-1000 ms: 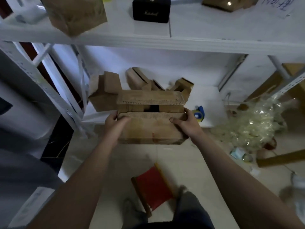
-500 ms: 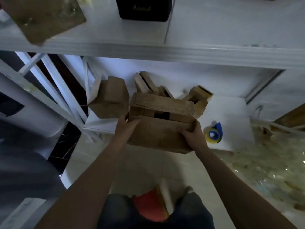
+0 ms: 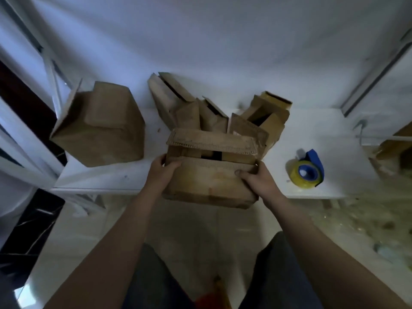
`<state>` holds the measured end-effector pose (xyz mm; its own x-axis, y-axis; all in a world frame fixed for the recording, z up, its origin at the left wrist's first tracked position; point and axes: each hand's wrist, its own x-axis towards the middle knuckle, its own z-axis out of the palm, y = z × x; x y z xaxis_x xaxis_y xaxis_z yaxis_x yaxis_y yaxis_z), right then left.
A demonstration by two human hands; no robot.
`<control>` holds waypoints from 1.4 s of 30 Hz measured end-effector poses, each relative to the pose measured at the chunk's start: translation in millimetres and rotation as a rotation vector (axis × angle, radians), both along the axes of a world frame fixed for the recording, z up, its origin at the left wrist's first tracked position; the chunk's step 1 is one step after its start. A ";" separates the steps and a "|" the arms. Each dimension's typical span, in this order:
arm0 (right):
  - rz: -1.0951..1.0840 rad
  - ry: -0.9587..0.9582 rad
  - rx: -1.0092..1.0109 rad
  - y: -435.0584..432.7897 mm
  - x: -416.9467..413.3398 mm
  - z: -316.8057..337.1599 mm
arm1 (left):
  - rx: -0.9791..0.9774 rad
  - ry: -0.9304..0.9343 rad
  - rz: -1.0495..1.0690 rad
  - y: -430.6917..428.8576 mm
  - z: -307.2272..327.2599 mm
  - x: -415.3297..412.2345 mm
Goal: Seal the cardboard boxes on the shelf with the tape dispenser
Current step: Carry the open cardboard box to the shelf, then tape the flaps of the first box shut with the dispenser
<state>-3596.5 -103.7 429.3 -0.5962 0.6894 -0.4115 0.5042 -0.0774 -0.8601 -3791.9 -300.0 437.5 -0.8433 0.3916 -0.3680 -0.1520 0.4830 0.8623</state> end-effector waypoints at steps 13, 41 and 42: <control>-0.062 0.065 0.249 12.2 -28.5 -129.9 | 0.062 0.026 -0.071 11.8 -144.7 -24.1; 0.244 -0.150 0.496 -5.0 -29.9 -125.0 | -0.148 0.531 -0.456 -13.9 -129.0 -24.1; 0.244 -0.136 0.491 -0.3 -34.4 -126.4 | -0.165 0.531 -0.459 -9.5 -129.6 -27.7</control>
<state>-3630.9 -104.0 303.0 -0.7267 0.6678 -0.1610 0.5656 0.4487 -0.6919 -3819.7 -309.6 307.9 -0.6889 0.7238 -0.0389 0.5170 0.5283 0.6735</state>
